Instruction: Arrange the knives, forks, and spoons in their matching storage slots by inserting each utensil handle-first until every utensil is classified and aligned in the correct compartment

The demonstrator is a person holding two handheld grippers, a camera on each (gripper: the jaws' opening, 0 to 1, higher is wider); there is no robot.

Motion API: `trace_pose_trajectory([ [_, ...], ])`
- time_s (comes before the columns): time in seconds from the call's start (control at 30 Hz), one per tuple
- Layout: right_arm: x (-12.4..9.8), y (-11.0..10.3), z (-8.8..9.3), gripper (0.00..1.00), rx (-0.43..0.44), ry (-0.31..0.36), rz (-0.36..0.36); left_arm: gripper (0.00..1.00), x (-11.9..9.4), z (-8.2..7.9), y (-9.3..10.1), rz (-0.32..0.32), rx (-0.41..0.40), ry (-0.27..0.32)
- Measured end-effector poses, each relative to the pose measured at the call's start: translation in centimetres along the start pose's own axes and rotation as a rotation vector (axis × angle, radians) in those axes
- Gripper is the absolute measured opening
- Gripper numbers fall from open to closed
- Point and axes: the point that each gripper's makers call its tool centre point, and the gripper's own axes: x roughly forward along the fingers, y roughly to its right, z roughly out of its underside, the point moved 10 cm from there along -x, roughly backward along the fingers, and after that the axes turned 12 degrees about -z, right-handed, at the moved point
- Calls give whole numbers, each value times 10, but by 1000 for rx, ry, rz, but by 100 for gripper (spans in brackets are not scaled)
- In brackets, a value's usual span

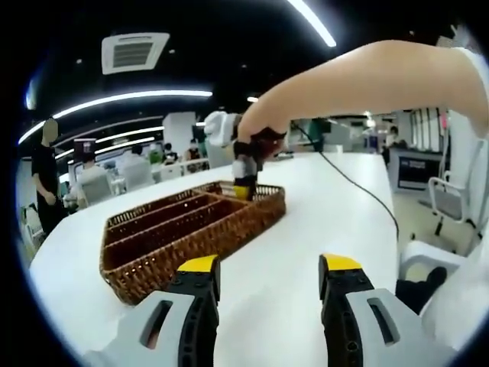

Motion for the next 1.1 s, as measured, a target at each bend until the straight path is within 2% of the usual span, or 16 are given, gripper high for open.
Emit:
trace_pose_trajectory([
  [0.1,-4,0,-2,24,-72,22,24,51,-1,1,-2,-8,0,-6],
  [0.33,-9,-12,2,25,-195,97,-6,51,-2,1,-10,-30,-3,-12],
  [0.4,-9,-13,0,25,-328,118,10,51,-3,1,-15,-40,-8,-12],
  [0.43,-11,-13,0,25,-417,143,57,51,-3,1,-16,-43,-10,-11],
  [0.6,-11,-18,9,25,-471,219,57,52,-6,4,-26,-70,-16,-22],
  [0.67,-13,-20,13,25,-509,290,46,52,-8,5,-31,-85,-20,-24],
  [0.73,-15,-20,18,25,-517,316,33,52,-9,5,-34,-94,-21,-25],
  [0.77,-16,-22,20,25,-539,366,20,52,-10,5,-36,-101,-22,-27],
  [0.9,-18,-28,25,28,-603,450,-14,52,-10,5,-39,-115,-23,-31],
  [1.1,-17,-34,34,34,-644,549,-36,53,-9,5,-41,-124,-27,-34],
])
